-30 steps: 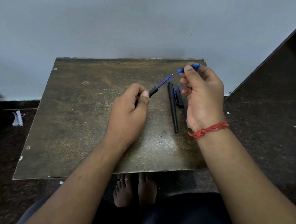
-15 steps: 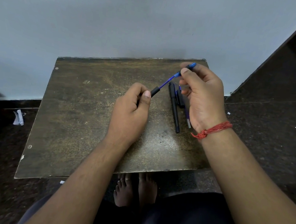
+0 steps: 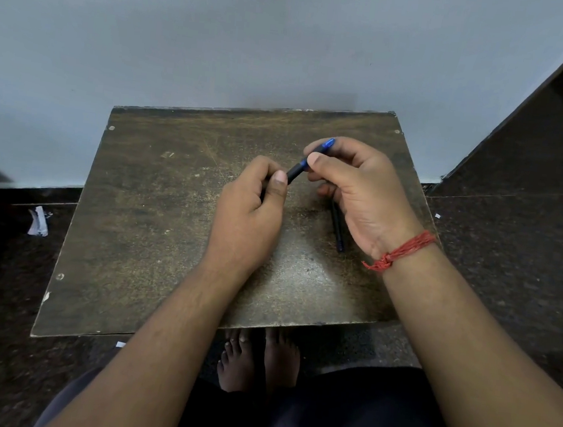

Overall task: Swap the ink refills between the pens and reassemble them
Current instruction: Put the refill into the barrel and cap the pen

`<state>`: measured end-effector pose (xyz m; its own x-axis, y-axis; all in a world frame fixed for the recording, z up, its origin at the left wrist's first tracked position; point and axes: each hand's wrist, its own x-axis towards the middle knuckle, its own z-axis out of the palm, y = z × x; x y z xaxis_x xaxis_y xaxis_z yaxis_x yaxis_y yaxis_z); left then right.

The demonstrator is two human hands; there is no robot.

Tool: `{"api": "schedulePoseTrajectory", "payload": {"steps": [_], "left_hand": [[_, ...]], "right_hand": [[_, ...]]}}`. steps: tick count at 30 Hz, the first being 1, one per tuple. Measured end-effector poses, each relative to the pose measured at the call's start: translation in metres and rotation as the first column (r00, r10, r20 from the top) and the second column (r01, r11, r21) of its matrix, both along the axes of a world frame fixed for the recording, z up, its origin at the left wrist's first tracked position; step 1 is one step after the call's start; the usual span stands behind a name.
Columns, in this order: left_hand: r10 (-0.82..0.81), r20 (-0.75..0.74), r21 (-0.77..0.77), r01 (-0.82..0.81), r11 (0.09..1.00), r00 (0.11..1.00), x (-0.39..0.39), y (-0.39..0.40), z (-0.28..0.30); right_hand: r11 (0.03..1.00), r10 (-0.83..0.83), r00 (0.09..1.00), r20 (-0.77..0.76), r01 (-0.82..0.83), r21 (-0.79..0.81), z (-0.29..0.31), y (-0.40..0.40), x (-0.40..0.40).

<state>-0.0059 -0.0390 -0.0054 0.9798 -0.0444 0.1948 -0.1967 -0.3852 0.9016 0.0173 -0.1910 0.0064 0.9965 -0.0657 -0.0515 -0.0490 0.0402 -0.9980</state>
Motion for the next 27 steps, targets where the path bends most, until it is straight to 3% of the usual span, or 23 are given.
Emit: {"api": "schedulePoseTrajectory", "payload": {"steps": [14,19,23,27], "left_hand": [[-0.023,0.060,0.067,0.019,0.998,0.998,0.000,-0.003,-0.004],[-0.019,0.051,0.042,0.016,0.999,0.999,0.000,-0.002,-0.003],[-0.010,0.041,0.011,0.009,1.000,0.999,0.001,-0.002,-0.002],[-0.014,0.048,0.017,0.013,1.000,0.999,0.001,-0.001,-0.002]], "right_hand": [[0.987,-0.049,0.999,-0.010,0.047,-0.151,0.005,0.009,-0.004],[0.986,-0.146,0.989,0.021,0.147,-0.074,0.005,0.001,-0.002],[0.982,-0.080,0.996,0.028,0.074,0.174,0.010,-0.003,-0.003],[0.988,-0.032,0.999,-0.009,0.033,0.152,0.012,0.002,-0.006]]}}
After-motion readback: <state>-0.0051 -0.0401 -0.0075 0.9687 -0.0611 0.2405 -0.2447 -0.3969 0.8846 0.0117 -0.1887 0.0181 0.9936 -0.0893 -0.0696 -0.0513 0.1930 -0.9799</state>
